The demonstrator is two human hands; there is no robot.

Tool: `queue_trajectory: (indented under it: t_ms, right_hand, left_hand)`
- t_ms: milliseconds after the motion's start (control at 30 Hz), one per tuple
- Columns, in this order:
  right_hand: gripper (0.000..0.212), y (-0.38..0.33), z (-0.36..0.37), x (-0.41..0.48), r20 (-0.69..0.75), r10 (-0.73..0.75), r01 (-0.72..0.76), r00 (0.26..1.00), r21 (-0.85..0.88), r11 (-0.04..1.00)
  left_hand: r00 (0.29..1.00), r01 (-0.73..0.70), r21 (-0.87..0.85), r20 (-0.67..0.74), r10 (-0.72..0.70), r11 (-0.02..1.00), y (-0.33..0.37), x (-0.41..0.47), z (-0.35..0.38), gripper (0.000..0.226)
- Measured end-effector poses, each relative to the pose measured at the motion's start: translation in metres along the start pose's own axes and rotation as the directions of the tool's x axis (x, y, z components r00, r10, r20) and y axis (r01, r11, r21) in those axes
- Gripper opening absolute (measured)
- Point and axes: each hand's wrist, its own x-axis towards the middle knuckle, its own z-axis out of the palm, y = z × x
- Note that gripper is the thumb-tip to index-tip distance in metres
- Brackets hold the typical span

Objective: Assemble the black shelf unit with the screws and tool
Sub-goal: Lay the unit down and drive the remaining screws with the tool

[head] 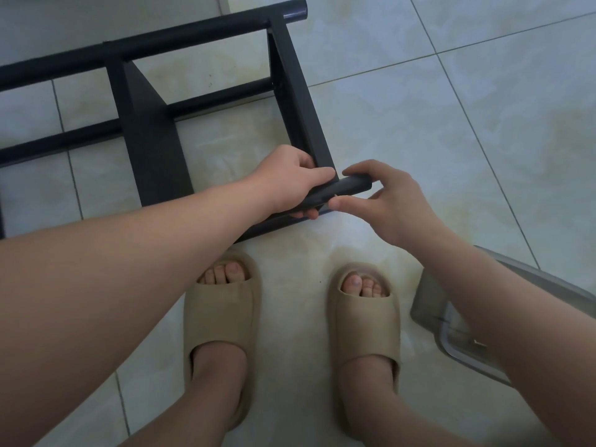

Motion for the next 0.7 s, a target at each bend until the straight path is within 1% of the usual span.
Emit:
queue_trajectory:
  t_ms: [167,300,367,500,567,700]
  right_hand:
    - [0.030,0.005,0.006,0.002,-0.036,-0.055,0.054,0.998,-0.012,0.998]
    - [0.030,0.007,0.007,0.005,-0.045,-0.069,0.068,0.997,-0.024,0.997]
    - [0.029,0.007,0.006,0.007,-0.032,-0.069,0.069,0.997,-0.006,0.998]
    - [0.023,0.009,0.000,0.010,0.060,-0.052,0.049,0.997,0.047,0.998]
    - [0.024,0.009,-0.003,0.010,0.087,-0.052,0.048,0.995,0.041,0.998]
    - [0.023,0.009,-0.001,0.005,0.059,-0.086,0.088,0.994,-0.019,0.996]
  left_hand:
    - [1.000,-0.004,0.009,0.003,0.003,1.000,-0.001,0.001,0.000,0.032]
    - [1.000,0.000,-0.025,0.022,0.001,1.000,-0.002,0.001,-0.002,0.026]
    - [1.000,0.002,-0.039,0.025,-0.001,0.999,-0.003,0.001,-0.003,0.026]
    - [1.000,-0.008,-0.038,0.016,0.008,0.999,-0.005,0.002,-0.001,0.029]
    - [1.000,-0.004,-0.038,0.009,0.005,0.999,-0.006,0.002,-0.001,0.031]
    - [1.000,0.001,-0.029,0.008,0.000,1.000,-0.004,0.001,-0.001,0.032]
